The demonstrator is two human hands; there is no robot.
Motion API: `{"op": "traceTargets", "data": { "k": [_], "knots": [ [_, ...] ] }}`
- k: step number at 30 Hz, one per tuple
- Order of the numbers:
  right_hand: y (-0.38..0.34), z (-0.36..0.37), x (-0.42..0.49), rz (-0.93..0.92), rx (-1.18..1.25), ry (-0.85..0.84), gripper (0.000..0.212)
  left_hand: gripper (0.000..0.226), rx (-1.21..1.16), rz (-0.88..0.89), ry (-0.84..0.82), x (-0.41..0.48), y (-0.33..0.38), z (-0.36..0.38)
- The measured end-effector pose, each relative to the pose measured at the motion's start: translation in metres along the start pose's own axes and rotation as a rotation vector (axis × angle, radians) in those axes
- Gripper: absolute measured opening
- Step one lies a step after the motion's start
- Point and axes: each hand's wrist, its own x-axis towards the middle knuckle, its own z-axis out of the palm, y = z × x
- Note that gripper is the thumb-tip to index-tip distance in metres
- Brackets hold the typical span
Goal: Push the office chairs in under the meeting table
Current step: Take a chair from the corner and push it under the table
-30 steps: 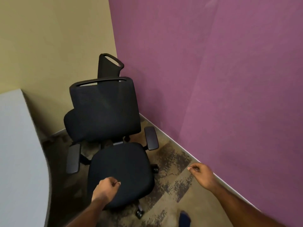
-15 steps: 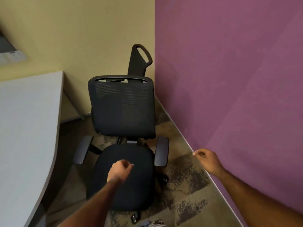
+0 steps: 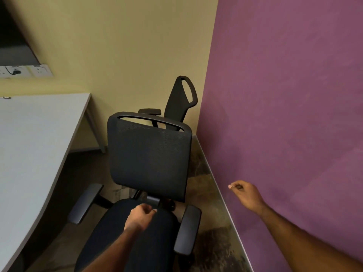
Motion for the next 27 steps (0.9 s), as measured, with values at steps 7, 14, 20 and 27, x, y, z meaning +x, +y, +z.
{"op": "traceTargets", "data": {
  "k": [7, 14, 20, 27],
  "knots": [
    [-0.031, 0.017, 0.117, -0.097, 0.039, -0.143, 0.005, 0.052, -0.204, 0.036, 0.181, 0.051, 0.088, -0.003],
    [-0.052, 0.026, 0.217, -0.262, -0.017, -0.338, 0.007, 0.072, -0.136, 0.328, 0.452, 0.103, 0.246, -0.004],
    [-0.052, 0.003, 0.287, -0.341, -0.095, -0.422, 0.006, 0.09, 0.366, 0.307, 0.413, 0.139, 0.32, -0.004],
    [-0.054, 0.004, 0.324, -0.337, -0.079, -0.48, 0.008, 0.087, 0.691, 0.225, 0.297, 0.154, 0.317, 0.003]
  ]
}}
